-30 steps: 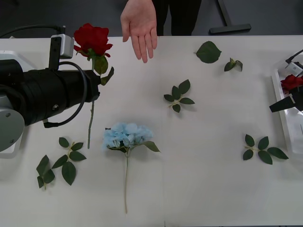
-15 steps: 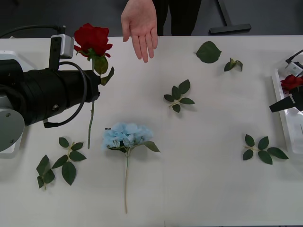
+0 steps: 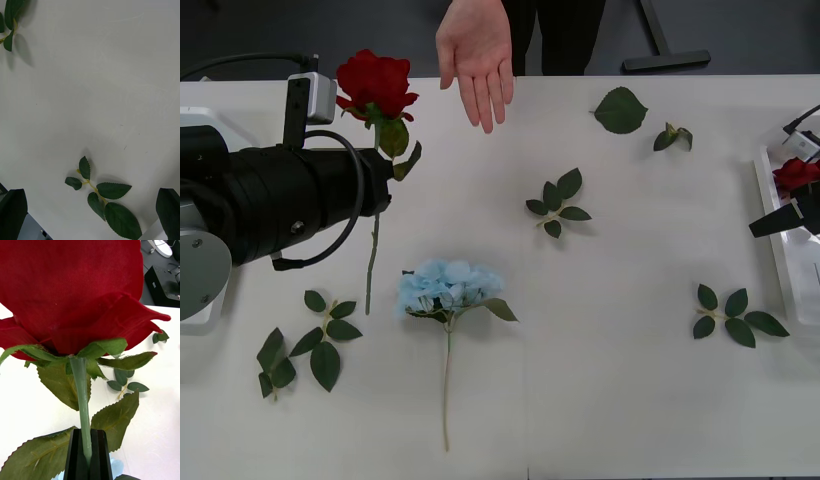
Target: Place the red flowers into the right box and the blue flowers into the left box. If a person shows an open palm, hand one flower to the person first, then continue sorting.
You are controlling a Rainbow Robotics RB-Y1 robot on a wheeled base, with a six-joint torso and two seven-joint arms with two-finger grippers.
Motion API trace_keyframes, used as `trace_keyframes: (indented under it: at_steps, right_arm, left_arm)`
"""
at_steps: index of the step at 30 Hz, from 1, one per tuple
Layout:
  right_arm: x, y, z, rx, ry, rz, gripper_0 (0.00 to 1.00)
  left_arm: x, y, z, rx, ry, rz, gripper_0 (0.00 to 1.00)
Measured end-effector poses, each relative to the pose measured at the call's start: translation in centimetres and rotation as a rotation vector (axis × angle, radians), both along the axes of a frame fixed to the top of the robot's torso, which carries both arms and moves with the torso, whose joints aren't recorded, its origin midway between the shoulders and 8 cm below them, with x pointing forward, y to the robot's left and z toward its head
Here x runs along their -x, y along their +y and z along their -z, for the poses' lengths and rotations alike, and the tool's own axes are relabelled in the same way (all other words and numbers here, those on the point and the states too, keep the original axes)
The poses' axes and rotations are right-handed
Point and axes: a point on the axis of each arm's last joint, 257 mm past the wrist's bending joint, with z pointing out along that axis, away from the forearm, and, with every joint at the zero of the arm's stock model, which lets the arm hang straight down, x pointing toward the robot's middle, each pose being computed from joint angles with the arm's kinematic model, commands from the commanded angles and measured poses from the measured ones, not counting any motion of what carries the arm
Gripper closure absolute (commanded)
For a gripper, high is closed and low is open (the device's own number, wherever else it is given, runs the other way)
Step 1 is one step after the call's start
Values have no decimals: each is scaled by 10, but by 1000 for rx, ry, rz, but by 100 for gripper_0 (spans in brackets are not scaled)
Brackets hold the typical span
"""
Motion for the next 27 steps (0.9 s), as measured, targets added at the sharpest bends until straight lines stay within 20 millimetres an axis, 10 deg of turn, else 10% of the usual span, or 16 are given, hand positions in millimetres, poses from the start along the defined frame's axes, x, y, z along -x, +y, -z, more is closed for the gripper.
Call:
trace_keyframes:
  at_steps: [27]
  right_arm:
    - [-1, 0, 0, 1, -3, 2, 0]
  left_arm:
    - [0, 0, 0, 0, 0, 0, 100]
